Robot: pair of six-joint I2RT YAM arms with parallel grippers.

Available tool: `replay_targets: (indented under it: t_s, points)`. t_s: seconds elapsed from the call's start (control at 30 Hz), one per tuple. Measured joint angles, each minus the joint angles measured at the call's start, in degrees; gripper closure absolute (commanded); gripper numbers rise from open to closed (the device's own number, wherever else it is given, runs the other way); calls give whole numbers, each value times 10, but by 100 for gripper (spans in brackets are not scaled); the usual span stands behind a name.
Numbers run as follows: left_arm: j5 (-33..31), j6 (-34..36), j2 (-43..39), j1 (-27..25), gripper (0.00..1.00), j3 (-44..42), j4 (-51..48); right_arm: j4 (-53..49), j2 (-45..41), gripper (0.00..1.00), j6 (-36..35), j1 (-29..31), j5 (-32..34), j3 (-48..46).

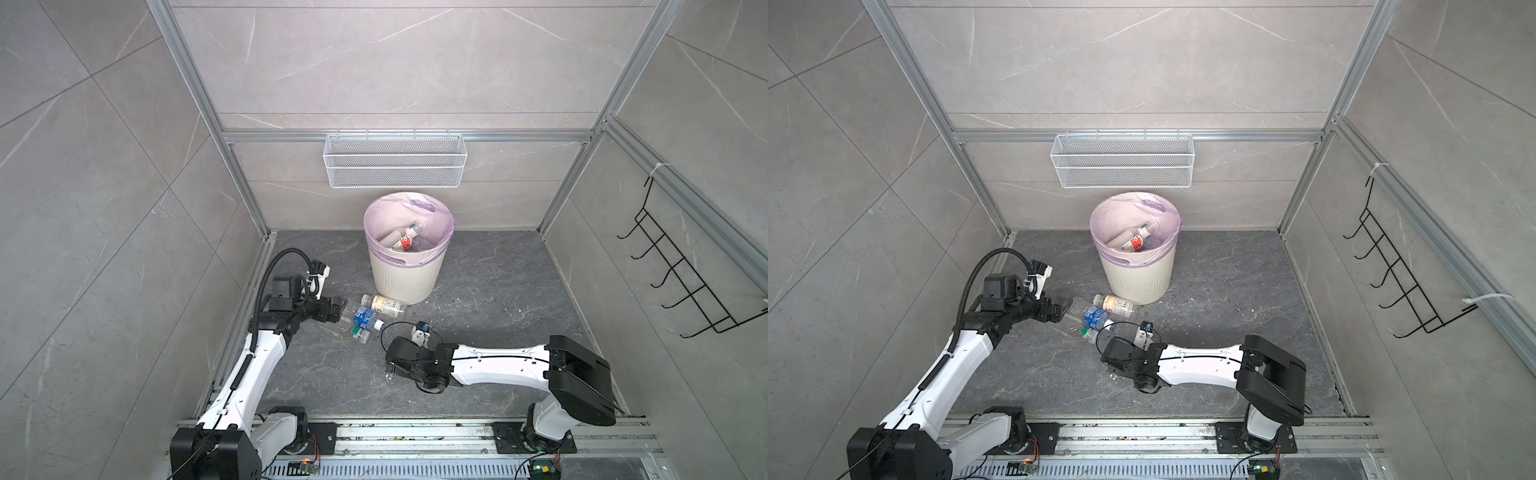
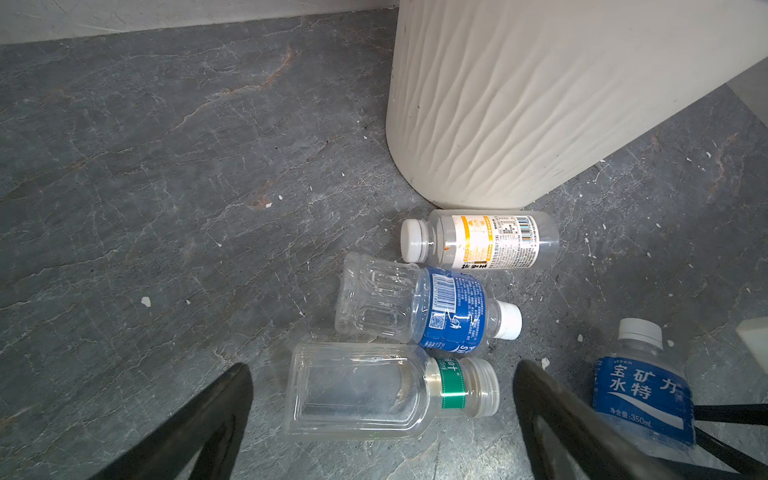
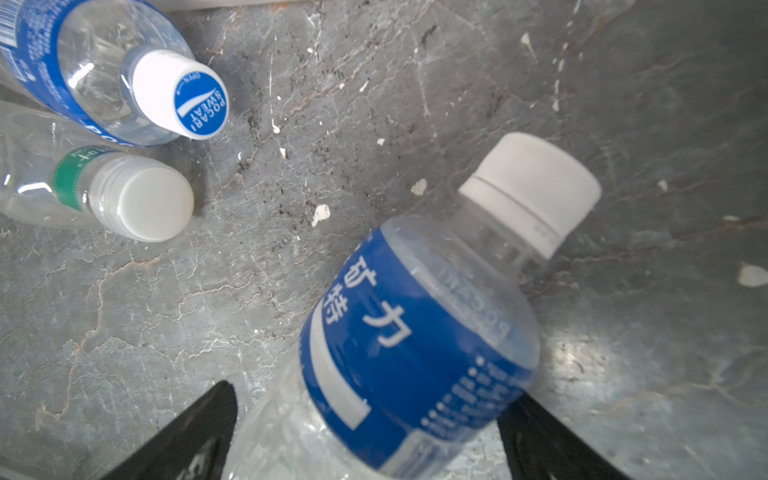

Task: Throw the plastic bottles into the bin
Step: 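Lower the right gripper onto the lone blue-labelled water bottle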

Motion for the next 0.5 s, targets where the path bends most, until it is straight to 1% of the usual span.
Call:
replay_targets:
  t_s: [0.3,0.5]
  points:
    - [0,0,0,0,0,0,0,1,25,6,0,0,0,1]
    - [0,0,0,0,0,0,0,4,37,17,-8,-3,-2,3]
